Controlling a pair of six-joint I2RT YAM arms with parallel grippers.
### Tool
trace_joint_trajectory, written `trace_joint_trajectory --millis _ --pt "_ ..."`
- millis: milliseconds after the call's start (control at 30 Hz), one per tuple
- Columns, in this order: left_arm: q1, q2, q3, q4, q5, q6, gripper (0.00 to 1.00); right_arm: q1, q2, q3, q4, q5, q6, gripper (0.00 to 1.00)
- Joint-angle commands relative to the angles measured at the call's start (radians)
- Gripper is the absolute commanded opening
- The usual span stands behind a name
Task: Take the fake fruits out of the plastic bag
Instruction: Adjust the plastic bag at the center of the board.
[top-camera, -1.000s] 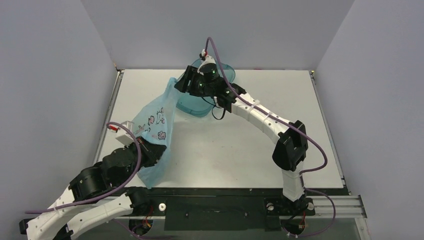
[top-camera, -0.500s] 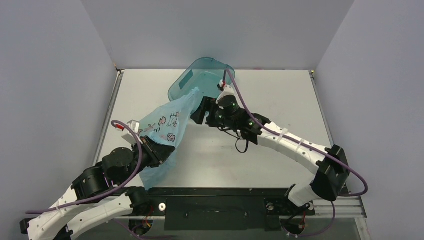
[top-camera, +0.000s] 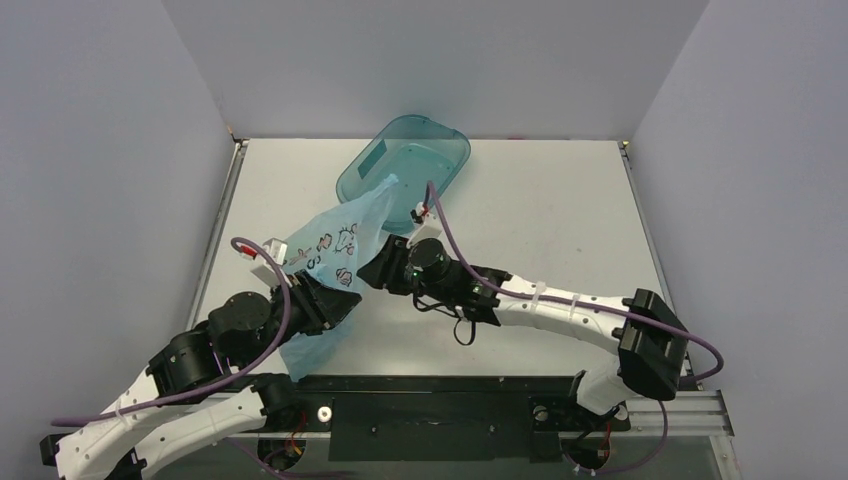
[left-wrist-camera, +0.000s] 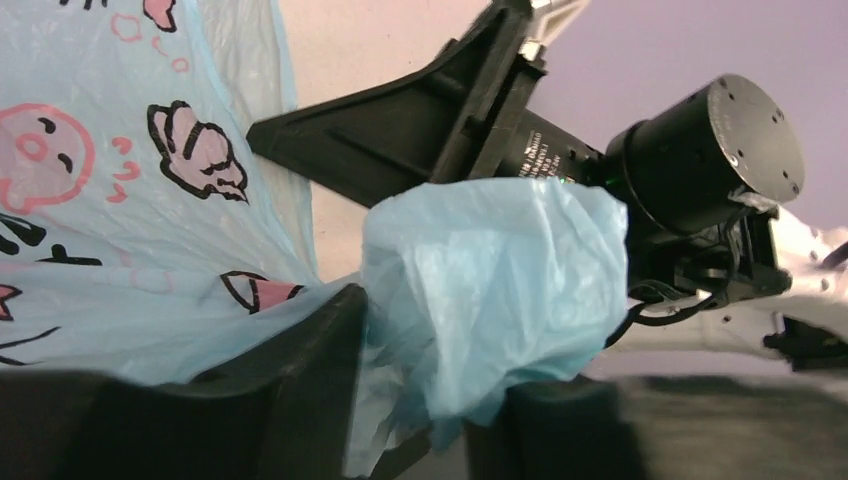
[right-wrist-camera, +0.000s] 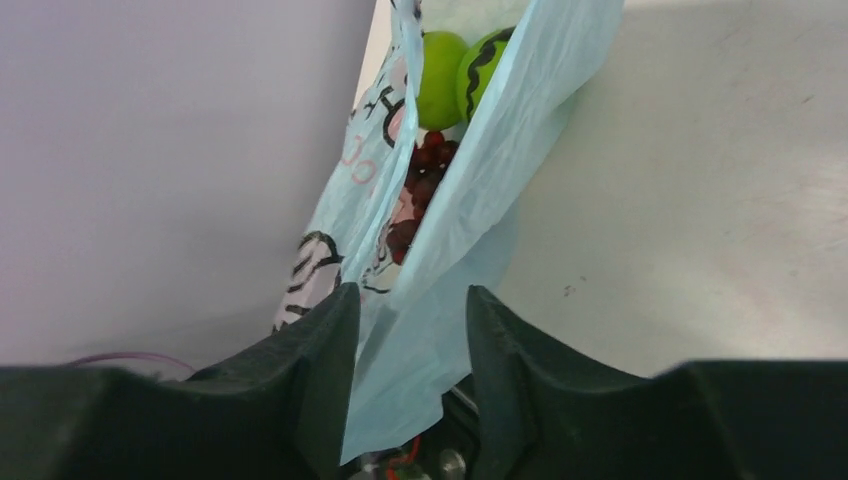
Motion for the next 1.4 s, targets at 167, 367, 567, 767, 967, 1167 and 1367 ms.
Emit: trace_joint_trajectory --millis 167,367,567,767,967,1167,1367 --pt "-0.006 0.038 0.208 -0.064 0.046 0.101 0.75 0.003 0.045 -0.056 0.108 0.011 -0.081 0.0" --pt "-0.005 0.256 0.562 -0.391 -0.096 0.225 0.82 -0.017 0.015 -0.076 0.113 -0.043 -0.214 0.0" --pt "0.005 0.452 0.705 -0.529 -0.297 0.27 0.93 -0.018 -0.017 -0.092 0.143 -0.076 -0.202 0.0" --pt "0.234 0.571 0.595 -0.403 -0.115 0.308 0.91 -0.016 -0.04 -0.095 0.134 -0.074 -0.215 0.0" --pt "0.3 0.708 0.492 -0.359 -0.096 0.278 0.82 -0.011 -0.047 -0.101 0.145 -0.074 -0.211 0.0" --pt "0.306 0.782 0.417 -0.327 -0.109 0.301 0.66 -0.006 -0.047 -0.079 0.13 -0.074 -0.216 0.0" --pt "0.405 0.758 0.405 -0.317 -0.073 0.379 0.01 -0.029 -0.031 -0.026 0.083 -0.059 -0.265 0.0"
